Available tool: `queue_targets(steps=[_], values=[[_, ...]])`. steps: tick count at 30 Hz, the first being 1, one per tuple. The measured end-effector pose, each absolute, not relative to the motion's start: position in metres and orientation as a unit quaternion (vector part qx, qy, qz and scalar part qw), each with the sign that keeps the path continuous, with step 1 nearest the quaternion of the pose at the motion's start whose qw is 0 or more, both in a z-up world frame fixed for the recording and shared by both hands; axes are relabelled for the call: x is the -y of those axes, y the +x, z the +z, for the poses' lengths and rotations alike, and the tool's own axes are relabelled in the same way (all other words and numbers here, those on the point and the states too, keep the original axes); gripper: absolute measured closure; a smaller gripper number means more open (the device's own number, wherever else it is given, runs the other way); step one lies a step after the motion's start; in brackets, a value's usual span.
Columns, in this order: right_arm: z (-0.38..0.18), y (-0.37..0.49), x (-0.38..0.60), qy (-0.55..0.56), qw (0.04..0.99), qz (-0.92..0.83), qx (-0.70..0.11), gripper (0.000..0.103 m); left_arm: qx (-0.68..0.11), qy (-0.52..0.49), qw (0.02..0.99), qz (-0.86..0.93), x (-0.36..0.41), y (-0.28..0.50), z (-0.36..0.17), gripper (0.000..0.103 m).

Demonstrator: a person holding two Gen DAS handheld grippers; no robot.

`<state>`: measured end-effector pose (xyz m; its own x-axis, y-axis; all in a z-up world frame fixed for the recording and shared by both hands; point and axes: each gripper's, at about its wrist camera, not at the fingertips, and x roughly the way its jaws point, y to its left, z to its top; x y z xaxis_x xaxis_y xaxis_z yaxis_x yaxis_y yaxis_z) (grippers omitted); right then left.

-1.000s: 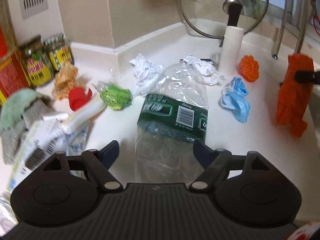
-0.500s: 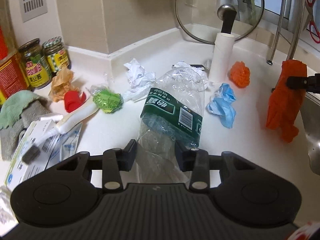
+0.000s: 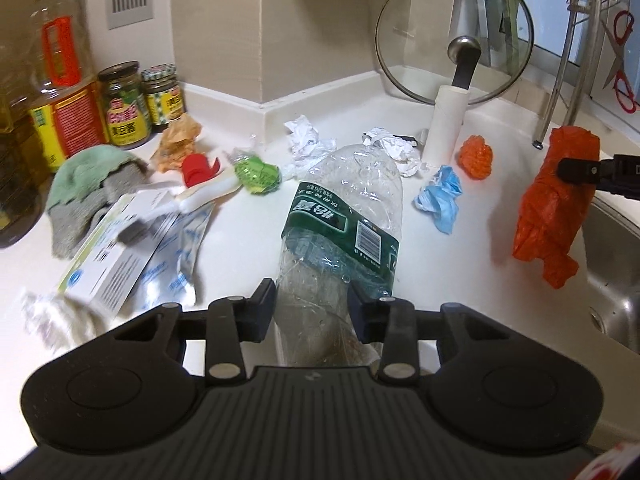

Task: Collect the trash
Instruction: 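Carry the bottle and orange bag down over the trash bin with both tools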

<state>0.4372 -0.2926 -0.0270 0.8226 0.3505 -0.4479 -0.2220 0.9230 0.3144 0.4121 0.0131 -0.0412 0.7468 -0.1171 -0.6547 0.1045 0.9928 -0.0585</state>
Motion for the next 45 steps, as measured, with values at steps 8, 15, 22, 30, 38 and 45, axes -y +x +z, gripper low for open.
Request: queue_targets(steps=[8,15,22,30,38,45], values=[[-0.018,0.384,0.260,0.118,0.941,0.193,-0.250,0.070,-0.341,-0.024,0.938,-0.053,-0.028,0.349,-0.031,0.068],[-0.025,0.326,0.219,0.106,0.930,0.240,-0.256,0.070,-0.341,-0.028,0.938,-0.047,-0.044,0.284,-0.028,0.068],[-0.051,0.278,0.182,0.083,0.915,0.275,-0.285,0.070,-0.360,-0.033,0.932,-0.040,-0.060,0.232,-0.039,0.068],[-0.092,0.262,0.150,0.024,0.896,0.306,-0.321,0.070,-0.403,-0.050,0.914,-0.017,-0.064,0.208,-0.068,0.068],[-0.138,0.280,0.138,-0.023,0.868,0.335,-0.366,0.070,-0.468,-0.073,0.880,0.020,-0.057,0.217,-0.110,0.068],[-0.179,0.294,0.134,-0.056,0.846,0.350,-0.397,0.070,-0.527,-0.089,0.844,0.052,-0.048,0.230,-0.152,0.068]])
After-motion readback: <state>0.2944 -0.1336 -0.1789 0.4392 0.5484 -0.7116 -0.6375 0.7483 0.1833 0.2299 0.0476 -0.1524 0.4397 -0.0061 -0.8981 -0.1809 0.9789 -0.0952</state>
